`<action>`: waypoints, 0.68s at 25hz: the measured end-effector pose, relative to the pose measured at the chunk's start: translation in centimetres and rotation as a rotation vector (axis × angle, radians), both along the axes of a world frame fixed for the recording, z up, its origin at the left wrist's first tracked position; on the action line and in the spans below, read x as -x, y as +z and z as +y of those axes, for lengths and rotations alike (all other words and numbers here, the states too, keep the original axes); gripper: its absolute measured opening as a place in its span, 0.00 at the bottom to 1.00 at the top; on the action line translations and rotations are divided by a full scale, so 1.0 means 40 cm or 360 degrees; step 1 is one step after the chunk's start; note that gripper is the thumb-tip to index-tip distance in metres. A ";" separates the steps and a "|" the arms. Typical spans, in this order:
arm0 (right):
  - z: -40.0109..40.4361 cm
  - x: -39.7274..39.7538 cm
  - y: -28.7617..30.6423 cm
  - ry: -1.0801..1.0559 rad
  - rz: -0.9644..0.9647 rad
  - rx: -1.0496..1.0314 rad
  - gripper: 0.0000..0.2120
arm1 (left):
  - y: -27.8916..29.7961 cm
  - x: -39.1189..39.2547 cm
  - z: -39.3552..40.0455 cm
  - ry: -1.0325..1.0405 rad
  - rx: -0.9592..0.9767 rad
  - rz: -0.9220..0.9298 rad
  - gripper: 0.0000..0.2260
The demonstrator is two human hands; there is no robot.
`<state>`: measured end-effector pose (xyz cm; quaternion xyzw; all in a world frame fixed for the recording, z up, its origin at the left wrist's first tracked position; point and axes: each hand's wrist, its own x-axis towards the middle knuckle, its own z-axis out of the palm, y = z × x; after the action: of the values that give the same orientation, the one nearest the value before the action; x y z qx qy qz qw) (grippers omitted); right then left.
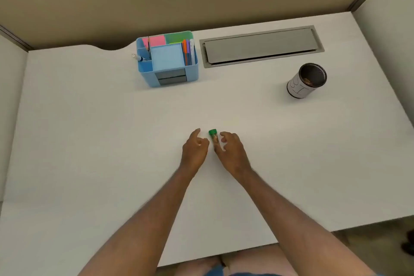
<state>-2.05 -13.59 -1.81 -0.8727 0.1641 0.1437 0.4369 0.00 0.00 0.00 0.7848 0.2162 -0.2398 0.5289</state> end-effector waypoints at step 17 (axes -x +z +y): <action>-0.027 -0.023 0.032 -0.0124 -0.0037 -0.0194 0.15 | 0.017 -0.056 0.010 0.0113 0.0561 0.0073 0.11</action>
<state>-1.12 -14.66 -0.52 -0.8391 0.1839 0.1261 0.4962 2.23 0.41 0.70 0.6661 0.2104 -0.2730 0.6614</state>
